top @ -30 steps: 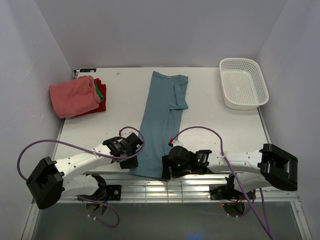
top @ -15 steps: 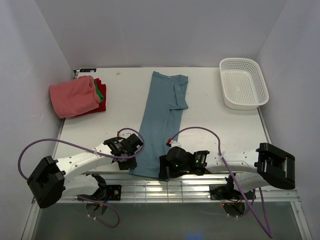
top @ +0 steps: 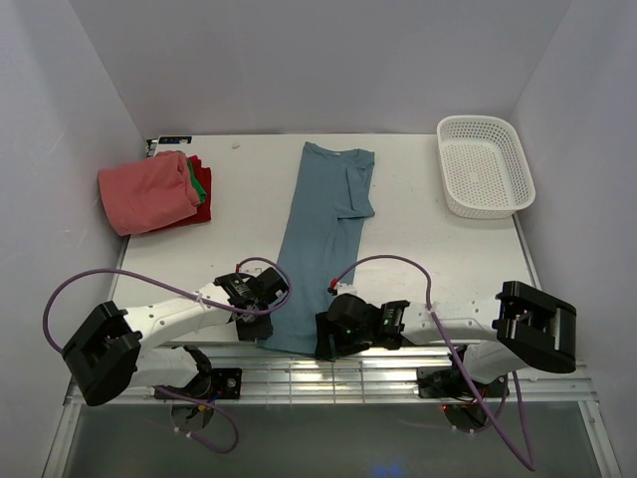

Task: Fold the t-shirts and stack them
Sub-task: Fold the tshirt

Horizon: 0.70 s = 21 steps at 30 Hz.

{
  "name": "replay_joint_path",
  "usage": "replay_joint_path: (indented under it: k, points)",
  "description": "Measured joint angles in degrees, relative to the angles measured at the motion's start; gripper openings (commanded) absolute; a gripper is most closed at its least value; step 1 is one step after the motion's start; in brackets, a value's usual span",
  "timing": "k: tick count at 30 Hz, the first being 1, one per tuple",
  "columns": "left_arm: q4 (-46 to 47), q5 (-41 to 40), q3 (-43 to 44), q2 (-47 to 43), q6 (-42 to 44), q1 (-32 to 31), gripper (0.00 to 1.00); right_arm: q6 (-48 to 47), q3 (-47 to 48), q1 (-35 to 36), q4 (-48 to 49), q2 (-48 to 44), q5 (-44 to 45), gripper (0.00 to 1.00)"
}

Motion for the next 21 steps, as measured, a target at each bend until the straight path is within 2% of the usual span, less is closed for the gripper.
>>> replay_joint_path:
  k: [4,5,8,9,11,12,13,21]
  points:
    - [0.4,0.2,-0.1,0.0,0.2,0.0,0.40,-0.1,0.0,0.0,0.0,0.7,-0.5,0.65]
    - [0.7,0.4,-0.1,0.0,0.2,0.0,0.38,0.0,0.0,0.0,0.1,0.7,-0.5,0.59]
    - [1.6,0.9,-0.3,0.0,0.5,0.0,0.29,0.0,0.0,0.0,0.1,0.7,-0.5,0.48]
    - [2.0,1.1,-0.5,0.0,0.5,0.0,0.27,0.0,-0.1,0.0,0.1,0.7,-0.5,0.40]
    - [2.8,1.7,-0.8,0.0,0.8,0.0,0.25,0.0,-0.2,0.0,0.1,0.7,-0.4,0.32]
    - [3.1,2.1,-0.9,0.0,1.0,0.0,0.22,0.0,-0.4,0.0,0.1,0.7,-0.3,0.14]
    - [3.4,2.4,-1.0,0.0,1.0,0.0,0.21,-0.2,-0.5,0.0,0.0,0.7,-0.3,0.09]
    - [5.3,6.2,-1.5,-0.4,1.9,0.0,0.08,0.5,-1.2,0.2,-2.9,-1.0,0.9,0.08]
